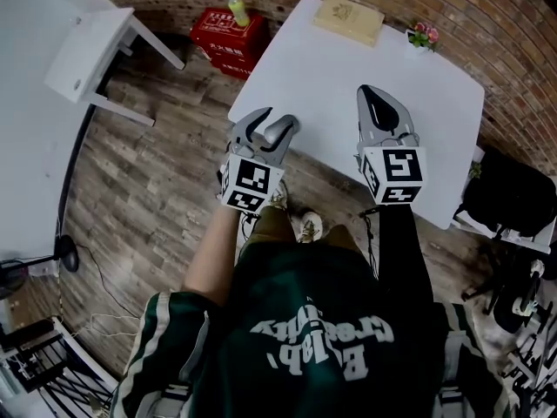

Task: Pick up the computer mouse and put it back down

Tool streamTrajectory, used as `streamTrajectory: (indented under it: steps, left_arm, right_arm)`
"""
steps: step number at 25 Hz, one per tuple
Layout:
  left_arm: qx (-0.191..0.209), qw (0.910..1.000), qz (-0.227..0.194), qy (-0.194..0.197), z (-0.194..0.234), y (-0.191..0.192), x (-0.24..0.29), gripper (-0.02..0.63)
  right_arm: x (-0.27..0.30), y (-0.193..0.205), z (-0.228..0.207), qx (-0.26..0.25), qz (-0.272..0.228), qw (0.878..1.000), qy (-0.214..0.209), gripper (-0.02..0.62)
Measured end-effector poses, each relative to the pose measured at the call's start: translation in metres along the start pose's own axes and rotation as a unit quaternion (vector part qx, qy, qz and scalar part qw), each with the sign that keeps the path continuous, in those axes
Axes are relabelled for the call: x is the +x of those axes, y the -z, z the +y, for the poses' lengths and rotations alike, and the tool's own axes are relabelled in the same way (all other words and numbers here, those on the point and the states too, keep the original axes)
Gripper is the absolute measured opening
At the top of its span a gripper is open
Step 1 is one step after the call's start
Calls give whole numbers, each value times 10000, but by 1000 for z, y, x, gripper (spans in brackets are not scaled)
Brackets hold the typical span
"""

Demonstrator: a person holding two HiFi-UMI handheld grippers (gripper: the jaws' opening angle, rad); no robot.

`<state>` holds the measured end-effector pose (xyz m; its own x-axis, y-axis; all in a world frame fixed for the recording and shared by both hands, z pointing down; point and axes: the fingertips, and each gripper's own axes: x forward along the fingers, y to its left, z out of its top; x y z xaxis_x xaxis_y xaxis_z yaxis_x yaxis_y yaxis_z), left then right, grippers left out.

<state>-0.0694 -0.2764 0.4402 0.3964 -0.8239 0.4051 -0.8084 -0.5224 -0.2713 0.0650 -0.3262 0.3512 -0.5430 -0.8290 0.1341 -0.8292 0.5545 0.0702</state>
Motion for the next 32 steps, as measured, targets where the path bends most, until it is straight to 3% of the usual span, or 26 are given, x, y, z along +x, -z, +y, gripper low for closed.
streamTrajectory:
  steps: [9, 14, 25, 32]
  left_arm:
    - [147, 9909, 1056, 819, -23, 85, 37, 232]
    - [710, 9801, 1492, 1102, -29, 122, 53, 294]
    - [1616, 9521, 2264, 1269, -35, 195, 80, 357]
    - [2025, 9371, 2460, 1425, -37, 206, 99, 369]
  right_arm:
    - [13, 17, -7, 70, 225, 9997, 119, 15]
    - [20, 34, -1, 180, 338, 9992, 85, 15]
    - [32, 63, 9, 160, 665, 9976, -56, 15]
    - [39, 77, 13, 181, 836, 9963, -128, 15]
